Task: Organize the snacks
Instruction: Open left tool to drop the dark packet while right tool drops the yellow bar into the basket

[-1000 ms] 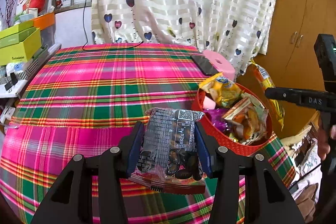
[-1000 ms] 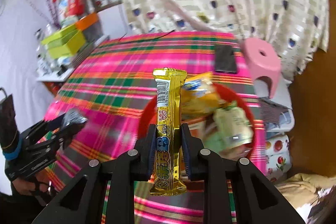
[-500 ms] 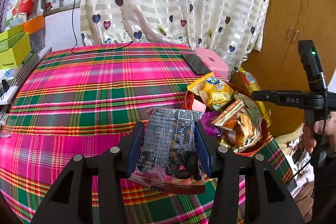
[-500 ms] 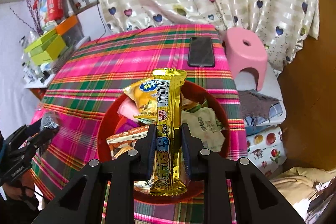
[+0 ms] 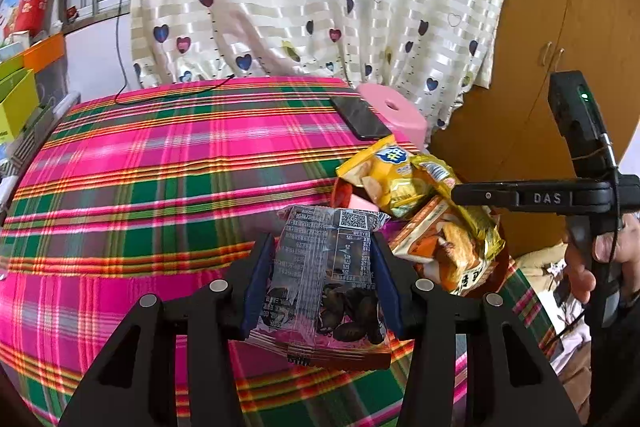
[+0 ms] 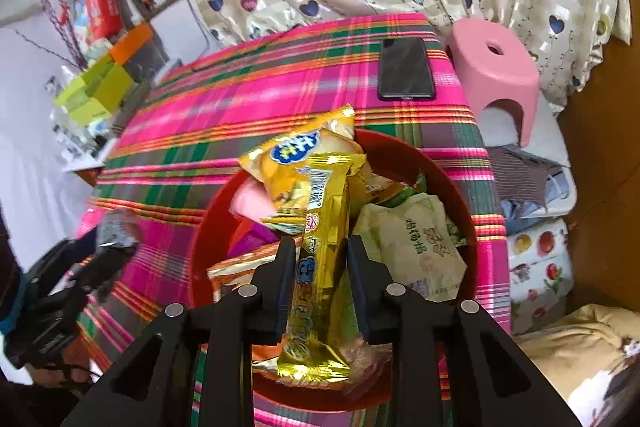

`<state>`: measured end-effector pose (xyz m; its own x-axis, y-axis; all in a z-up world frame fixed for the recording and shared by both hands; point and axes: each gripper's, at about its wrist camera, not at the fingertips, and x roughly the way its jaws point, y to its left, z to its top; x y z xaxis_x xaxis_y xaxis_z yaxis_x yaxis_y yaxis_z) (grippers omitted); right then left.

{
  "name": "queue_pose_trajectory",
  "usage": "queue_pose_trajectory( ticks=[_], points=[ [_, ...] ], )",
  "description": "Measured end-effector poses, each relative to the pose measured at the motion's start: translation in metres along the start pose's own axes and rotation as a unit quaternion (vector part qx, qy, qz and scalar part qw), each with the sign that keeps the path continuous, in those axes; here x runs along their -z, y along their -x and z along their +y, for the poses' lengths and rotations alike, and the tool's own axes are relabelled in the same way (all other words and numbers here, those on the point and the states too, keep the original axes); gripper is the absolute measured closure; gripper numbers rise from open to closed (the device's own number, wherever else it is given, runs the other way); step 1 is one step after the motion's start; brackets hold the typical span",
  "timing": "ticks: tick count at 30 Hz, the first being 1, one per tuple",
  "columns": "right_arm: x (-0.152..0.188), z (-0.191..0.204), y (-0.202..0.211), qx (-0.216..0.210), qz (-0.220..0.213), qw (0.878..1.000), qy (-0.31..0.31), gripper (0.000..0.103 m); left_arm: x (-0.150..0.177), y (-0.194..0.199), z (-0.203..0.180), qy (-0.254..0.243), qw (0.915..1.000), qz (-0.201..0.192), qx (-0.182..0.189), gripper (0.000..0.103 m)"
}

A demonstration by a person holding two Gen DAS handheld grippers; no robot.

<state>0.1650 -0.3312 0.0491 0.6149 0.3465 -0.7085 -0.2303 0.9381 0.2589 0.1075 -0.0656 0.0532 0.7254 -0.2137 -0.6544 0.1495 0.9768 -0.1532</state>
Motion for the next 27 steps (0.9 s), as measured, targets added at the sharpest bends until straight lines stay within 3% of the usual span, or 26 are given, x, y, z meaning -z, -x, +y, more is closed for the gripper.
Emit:
queue_pose_trajectory(
  ticks=[4, 12, 27],
  points=[
    [0.003, -0.001, -0.005, -0.012, 0.008, 1.000, -0.001, 0.079, -0.006, -0.009, -0.009, -0.009, 0.9999, 0.003, 0.011, 0.054],
    [0.001, -0.008, 0.003, -0.048, -0.017, 0.999, -0.005, 0.079, -0.020, -0.033, -0.021, -0.022, 0.9994, 0.008, 0.027, 0.054],
    [0.007, -0.019, 0.011, -0.054, -0.031, 0.998, -0.017, 0.078, -0.033, -0.077, -0.037, -0.043, 0.9965, 0.022, 0.068, 0.053]
  ],
)
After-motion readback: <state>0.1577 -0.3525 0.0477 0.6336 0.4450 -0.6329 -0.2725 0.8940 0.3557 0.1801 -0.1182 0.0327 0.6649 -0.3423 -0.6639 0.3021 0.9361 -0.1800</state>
